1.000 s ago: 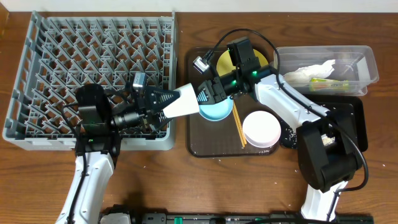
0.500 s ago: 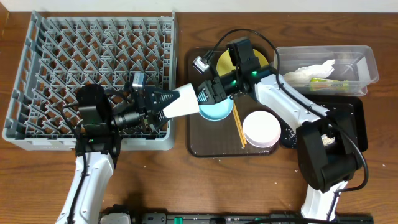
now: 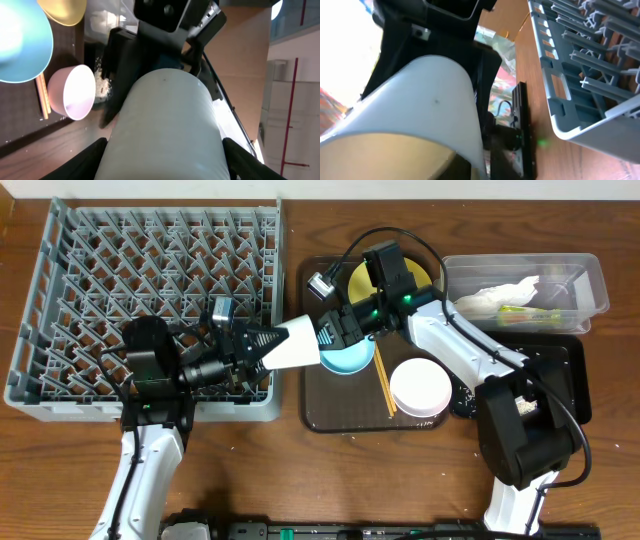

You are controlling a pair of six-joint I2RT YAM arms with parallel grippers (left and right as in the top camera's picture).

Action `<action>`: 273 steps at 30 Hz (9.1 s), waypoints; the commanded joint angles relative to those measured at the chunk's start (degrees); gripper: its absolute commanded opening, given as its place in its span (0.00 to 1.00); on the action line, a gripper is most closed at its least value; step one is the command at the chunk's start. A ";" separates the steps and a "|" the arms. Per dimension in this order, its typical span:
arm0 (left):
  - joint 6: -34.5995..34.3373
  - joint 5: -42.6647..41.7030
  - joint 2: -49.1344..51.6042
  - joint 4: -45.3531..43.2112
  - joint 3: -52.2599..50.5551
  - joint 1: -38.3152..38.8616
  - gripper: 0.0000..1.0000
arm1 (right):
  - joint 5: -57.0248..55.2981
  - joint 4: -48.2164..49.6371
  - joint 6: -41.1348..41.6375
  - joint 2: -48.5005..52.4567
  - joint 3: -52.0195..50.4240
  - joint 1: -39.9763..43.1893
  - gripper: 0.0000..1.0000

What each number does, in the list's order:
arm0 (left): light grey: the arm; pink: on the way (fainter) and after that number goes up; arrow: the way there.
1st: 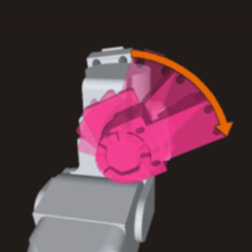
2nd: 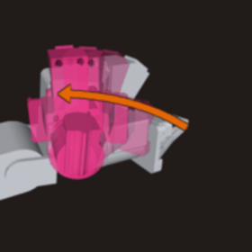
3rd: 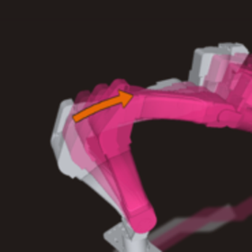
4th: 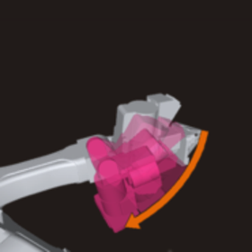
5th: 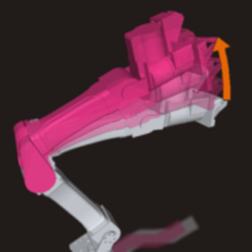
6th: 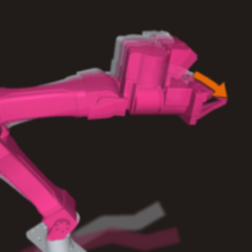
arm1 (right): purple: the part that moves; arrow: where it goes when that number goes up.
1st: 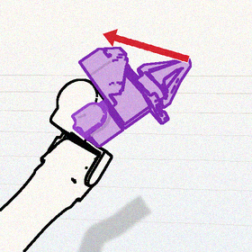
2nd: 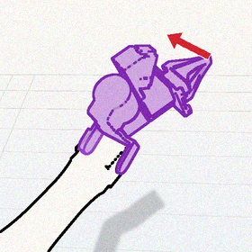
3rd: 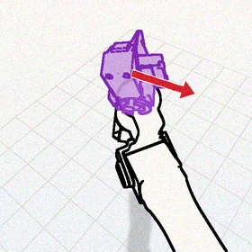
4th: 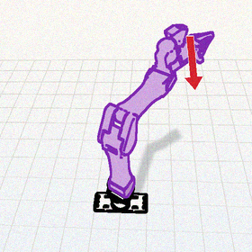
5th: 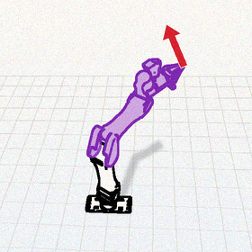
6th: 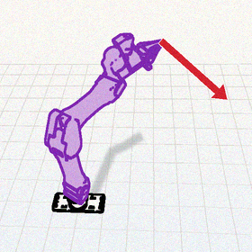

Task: Sort waste into correct bins and load items into the dishwasher
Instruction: 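Lower the white cup into the dish rack with the left gripper, then release the cup and move the left gripper to the light-blue bowl, then grip the light-blue bowl rim with the left gripper, then lift the light-blue bowl and carry it to the rack's back edge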

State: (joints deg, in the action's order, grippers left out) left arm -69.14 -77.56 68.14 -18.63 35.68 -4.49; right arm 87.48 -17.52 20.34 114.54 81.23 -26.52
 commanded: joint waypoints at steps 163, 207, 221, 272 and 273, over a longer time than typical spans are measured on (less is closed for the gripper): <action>43.65 77.18 45.35 58.58 48.54 36.57 0.72 | -77.85 -46.62 -11.21 -21.31 16.50 11.89 0.99; 54.21 108.19 24.30 57.33 48.24 34.29 0.08 | -79.54 -45.31 -11.19 -22.60 18.34 13.77 0.99; 39.32 79.23 30.60 59.25 46.99 34.34 0.63 | -79.54 -45.31 -11.19 -22.60 18.34 13.77 0.99; 55.15 108.98 26.56 47.47 47.58 29.14 0.08 | -79.54 -45.31 -11.19 -22.60 18.34 13.77 0.99; 57.64 112.21 26.60 45.46 47.58 29.07 0.07 | -79.54 -45.31 -11.19 -22.60 18.34 13.77 0.99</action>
State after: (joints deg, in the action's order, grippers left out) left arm -20.01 17.98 93.82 28.93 83.18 24.75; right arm 8.27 -62.78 8.71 92.90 98.67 -12.99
